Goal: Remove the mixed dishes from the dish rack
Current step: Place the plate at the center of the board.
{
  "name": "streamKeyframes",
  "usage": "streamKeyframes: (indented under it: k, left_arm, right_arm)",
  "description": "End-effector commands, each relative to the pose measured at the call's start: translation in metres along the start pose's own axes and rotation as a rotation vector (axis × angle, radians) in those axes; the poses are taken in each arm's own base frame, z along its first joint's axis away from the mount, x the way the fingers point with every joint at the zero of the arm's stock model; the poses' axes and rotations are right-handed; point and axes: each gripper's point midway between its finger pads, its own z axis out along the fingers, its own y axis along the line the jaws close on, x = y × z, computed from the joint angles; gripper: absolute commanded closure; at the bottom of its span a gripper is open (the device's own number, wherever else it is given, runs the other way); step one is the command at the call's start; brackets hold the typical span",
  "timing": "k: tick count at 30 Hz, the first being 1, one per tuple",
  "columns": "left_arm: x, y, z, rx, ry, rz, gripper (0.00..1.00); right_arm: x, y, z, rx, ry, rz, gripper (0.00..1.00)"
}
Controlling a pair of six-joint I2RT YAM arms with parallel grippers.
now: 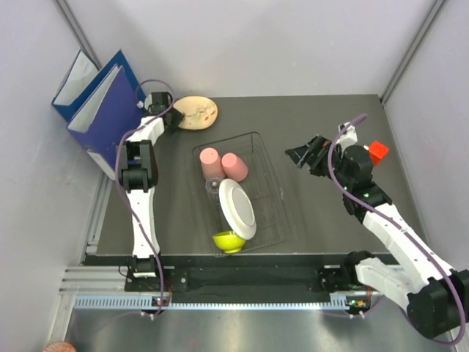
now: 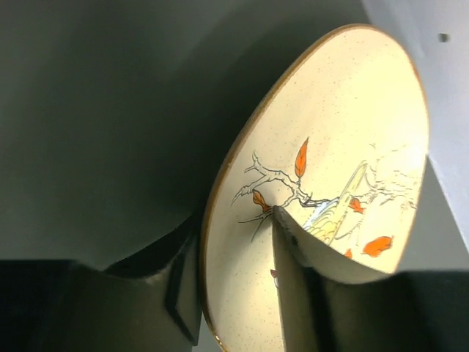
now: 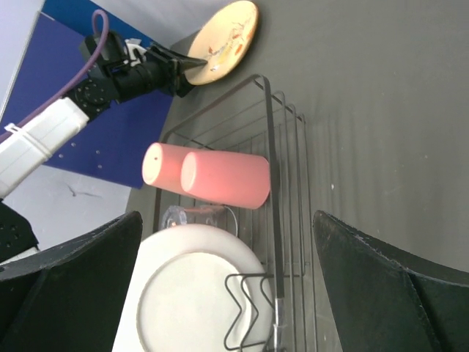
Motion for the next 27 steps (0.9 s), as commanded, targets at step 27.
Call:
streamKeyframes:
  k: [27]
  left_arm:
    - [-0.034,-0.138,-0.241,0.319,-0.184,0.117,0.01]
  right_arm:
    - [-0.002,-0.003,0.0,0.097,0.051,-0.189,0.0]
